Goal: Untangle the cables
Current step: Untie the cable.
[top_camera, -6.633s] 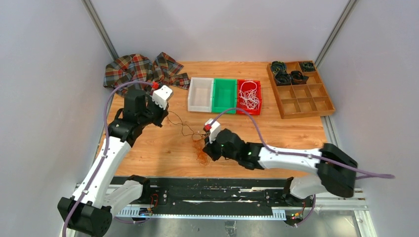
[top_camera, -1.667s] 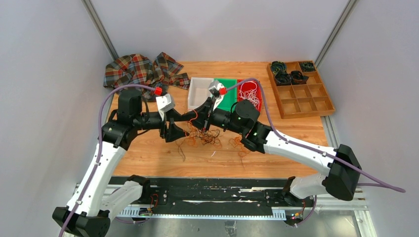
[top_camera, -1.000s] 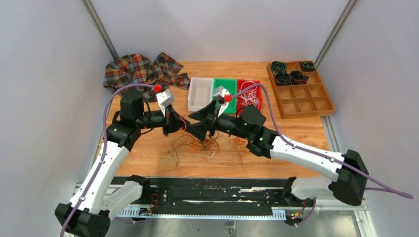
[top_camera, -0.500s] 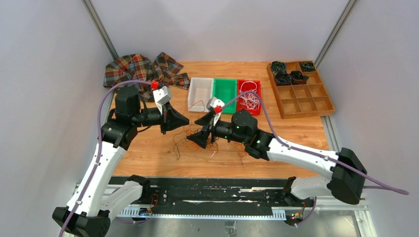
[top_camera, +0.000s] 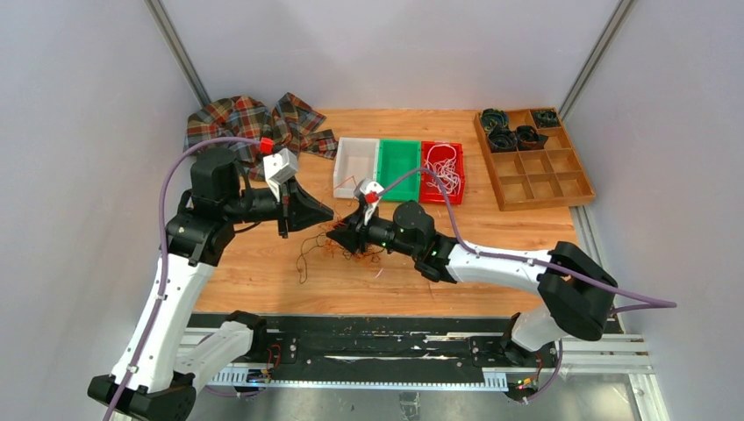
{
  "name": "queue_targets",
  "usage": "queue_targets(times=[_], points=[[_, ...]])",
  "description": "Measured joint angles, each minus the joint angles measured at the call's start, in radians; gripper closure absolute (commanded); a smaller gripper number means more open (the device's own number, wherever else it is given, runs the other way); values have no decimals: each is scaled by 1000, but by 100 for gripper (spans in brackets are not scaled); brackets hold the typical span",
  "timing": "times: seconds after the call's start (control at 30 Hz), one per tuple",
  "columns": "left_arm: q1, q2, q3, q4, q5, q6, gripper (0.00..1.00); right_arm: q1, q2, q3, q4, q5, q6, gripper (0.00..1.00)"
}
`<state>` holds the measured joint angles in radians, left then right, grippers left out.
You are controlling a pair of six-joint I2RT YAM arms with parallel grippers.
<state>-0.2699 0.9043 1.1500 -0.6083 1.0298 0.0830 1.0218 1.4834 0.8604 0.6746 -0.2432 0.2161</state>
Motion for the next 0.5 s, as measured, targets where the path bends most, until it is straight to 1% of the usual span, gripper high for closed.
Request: queue_targets(times=[0.2,0.37,0.5], points=[[0,-7,74,-43,17,11,99,-12,35,-166,77,79,13,71],[7,-11,103,-65,16,11,99,-23,79,-235,99,128,26,70],[18,-7,145,-84,-16,10,99,-23,82,-307,141,162,36,71]])
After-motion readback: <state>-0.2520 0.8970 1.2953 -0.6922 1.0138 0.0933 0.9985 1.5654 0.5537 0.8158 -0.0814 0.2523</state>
